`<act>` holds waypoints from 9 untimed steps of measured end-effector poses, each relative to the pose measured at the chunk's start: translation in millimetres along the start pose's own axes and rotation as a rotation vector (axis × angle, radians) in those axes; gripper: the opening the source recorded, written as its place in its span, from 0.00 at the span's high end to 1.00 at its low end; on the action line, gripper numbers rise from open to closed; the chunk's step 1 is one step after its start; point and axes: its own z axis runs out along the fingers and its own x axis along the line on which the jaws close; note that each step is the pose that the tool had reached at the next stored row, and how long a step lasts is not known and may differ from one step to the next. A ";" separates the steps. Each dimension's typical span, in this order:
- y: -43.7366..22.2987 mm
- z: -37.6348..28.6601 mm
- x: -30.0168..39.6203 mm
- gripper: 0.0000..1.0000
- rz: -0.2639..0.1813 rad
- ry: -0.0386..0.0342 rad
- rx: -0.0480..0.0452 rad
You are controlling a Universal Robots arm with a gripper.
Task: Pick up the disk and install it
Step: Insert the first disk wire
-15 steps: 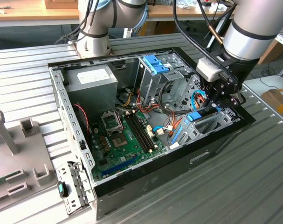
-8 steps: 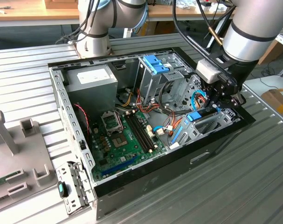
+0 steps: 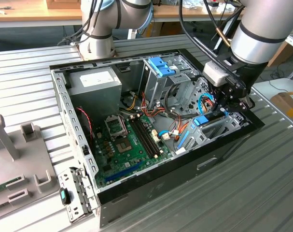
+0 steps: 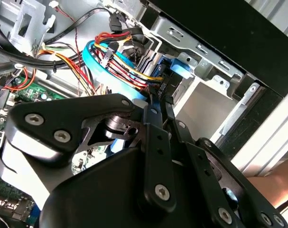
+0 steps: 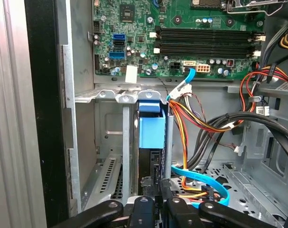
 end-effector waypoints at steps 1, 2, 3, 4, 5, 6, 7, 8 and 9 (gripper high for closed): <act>-0.2 -0.9 0.0 0.84 0.000 0.0001 0.0000; -0.3 -2.0 0.0 0.84 0.000 0.0001 0.0000; -0.3 -2.0 0.0 0.84 0.000 -0.0001 0.0001; -0.4 -2.1 0.0 0.84 0.000 0.0000 0.0000; -0.4 -2.2 0.0 0.84 0.000 0.0003 0.0000; -0.5 -2.4 -0.5 0.84 0.000 0.0022 -0.0001; -0.5 -2.4 -0.7 0.84 -0.001 0.0027 -0.0001; -0.4 -2.2 -0.9 0.84 0.000 0.0025 0.0000; -0.4 -2.1 -1.0 0.84 0.000 0.0025 0.0000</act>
